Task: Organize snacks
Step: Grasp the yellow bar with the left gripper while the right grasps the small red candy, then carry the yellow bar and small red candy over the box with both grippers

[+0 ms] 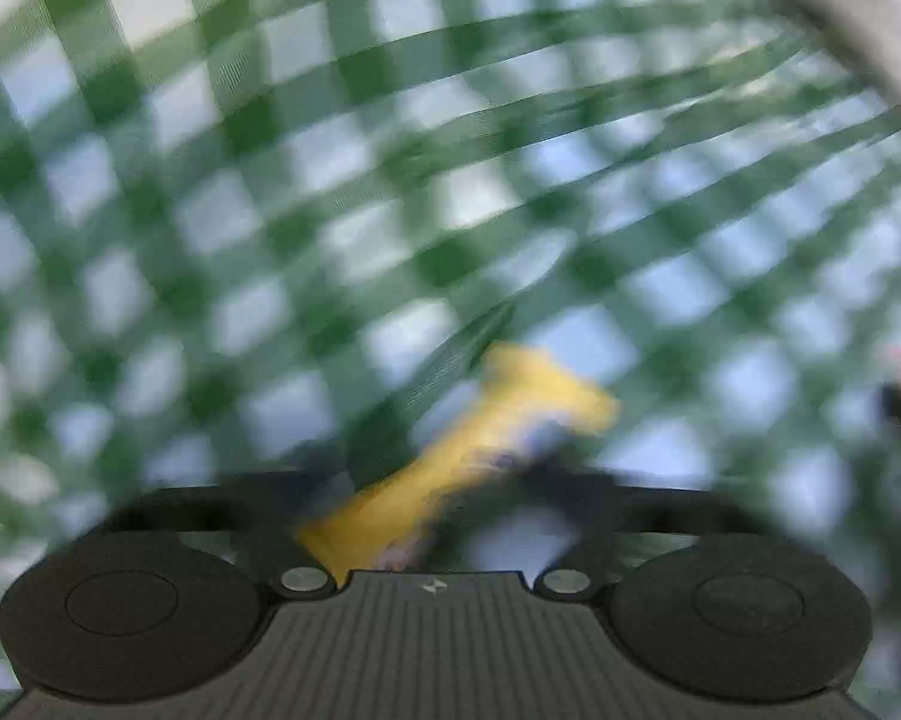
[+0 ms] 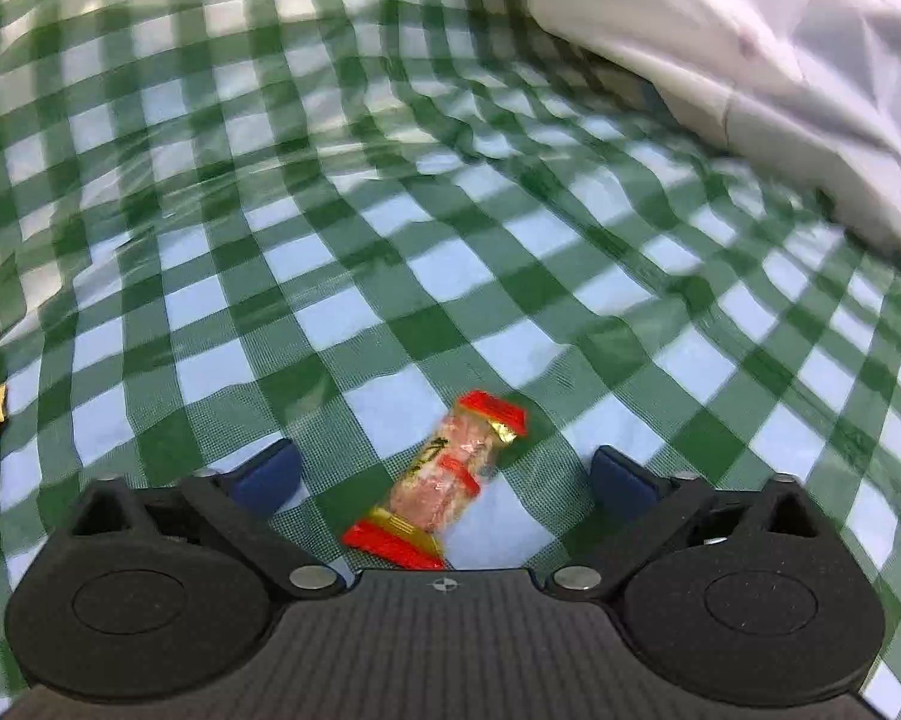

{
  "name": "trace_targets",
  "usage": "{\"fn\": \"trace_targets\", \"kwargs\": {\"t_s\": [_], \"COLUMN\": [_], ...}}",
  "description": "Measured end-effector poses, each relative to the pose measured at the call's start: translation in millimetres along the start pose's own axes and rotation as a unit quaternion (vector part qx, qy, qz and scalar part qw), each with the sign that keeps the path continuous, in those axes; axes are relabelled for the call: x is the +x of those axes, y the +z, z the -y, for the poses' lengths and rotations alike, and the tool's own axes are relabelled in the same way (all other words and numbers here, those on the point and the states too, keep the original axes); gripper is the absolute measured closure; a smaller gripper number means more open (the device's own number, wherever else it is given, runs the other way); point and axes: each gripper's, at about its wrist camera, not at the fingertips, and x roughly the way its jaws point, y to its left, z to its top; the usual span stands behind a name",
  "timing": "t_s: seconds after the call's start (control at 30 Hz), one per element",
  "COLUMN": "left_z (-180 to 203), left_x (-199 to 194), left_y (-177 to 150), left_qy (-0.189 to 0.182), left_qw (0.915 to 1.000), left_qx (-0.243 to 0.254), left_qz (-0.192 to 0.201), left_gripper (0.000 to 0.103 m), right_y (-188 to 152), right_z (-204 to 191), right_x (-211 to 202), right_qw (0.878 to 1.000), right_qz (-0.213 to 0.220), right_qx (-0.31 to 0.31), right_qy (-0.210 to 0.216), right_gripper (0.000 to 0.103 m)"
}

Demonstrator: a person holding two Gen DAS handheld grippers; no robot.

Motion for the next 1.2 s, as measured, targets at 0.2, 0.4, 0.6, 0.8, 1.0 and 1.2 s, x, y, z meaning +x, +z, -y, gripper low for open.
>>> {"fn": "trace_targets", "kwargs": {"t_s": [0.2,0.4,0.6,0.8,1.0,1.2], "left_z": [-6,-5,12,-1,-16,-26], "left_x": [-54,-175,-296,-390,-475,-531], "left_y": [-21,-98,-214,-306,-395,-475], "left_qy": [-0.022,-0.059,-0.060,-0.009,0.065,0.114], "left_qw": [0.9992,0.9931,0.9906,0.9846,0.9717,0.9569], "left_qx": [-0.028,-0.064,-0.086,-0.143,-0.186,-0.226], "left_qz": [0.020,0.078,0.089,0.100,0.130,0.143], "left_gripper": [0.091,0.091,0.091,0.091,0.091,0.091], "right_y": [1,-10,-60,-102,-130,-164], "right_z": [-8,-14,-34,-64,-95,-118], "right_x": [-21,-124,-260,-372,-474,-539], "right_qw": [1.000,0.997,0.988,0.969,0.943,0.919], "right_qz": [-0.007,0.005,-0.017,-0.043,-0.015,-0.017], "right_qx": [-0.002,0.023,-0.002,-0.048,-0.112,-0.155], "right_qy": [0.015,0.070,0.156,0.237,0.314,0.362], "right_gripper": [0.085,0.085,0.085,0.085,0.085,0.085]}}
